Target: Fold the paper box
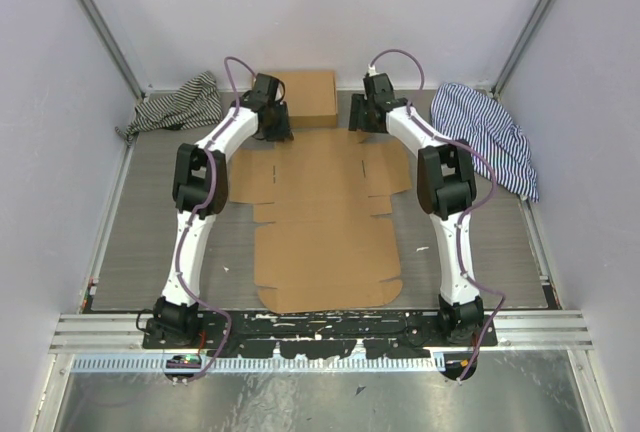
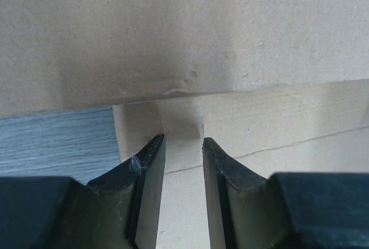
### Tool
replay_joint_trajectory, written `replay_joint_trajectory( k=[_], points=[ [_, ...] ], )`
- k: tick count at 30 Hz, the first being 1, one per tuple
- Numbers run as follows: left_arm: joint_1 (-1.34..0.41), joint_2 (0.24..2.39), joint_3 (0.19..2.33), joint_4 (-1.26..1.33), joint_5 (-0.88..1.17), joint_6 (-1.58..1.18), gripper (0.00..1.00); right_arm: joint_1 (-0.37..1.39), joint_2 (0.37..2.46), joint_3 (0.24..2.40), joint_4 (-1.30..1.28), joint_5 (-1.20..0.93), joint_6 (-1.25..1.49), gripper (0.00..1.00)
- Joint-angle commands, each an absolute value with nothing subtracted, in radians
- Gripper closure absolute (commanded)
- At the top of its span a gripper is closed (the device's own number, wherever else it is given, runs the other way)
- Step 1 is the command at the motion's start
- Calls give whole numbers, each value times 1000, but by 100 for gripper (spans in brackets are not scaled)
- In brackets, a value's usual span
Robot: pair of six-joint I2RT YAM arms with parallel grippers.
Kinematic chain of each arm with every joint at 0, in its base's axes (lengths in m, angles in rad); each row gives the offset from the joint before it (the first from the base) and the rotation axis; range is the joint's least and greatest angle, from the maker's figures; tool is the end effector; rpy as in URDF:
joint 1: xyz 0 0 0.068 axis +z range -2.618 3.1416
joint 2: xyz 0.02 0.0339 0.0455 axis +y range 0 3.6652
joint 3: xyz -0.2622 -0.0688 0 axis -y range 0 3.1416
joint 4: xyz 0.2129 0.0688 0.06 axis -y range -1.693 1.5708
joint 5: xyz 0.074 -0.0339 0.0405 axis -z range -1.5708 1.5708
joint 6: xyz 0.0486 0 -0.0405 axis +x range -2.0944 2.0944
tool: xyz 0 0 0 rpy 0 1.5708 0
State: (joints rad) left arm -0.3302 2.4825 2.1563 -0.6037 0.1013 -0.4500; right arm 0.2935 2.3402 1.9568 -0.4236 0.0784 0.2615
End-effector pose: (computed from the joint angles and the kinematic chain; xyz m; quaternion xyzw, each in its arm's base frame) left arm 0.4916 -0.1737 0.1646 -0.0408 0.9471 -0.1641 0.2727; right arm 0.4864 0.1430 0.1894 -0.0002 0.9274 0.0670 0.3681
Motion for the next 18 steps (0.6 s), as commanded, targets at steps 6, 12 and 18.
replay_joint_trajectory(
  k=[6,12,18],
  points=[
    [-330,2481,2136,-624,117,-451,61,308,2253,1916,-279,-54,265,35],
    [-330,2479,2134,-632,118,-451,61,315,2289,1950,-291,-107,270,36],
    [-330,2474,2136,-634,120,-450,61,346,2271,1920,-263,-84,262,37]
  ],
)
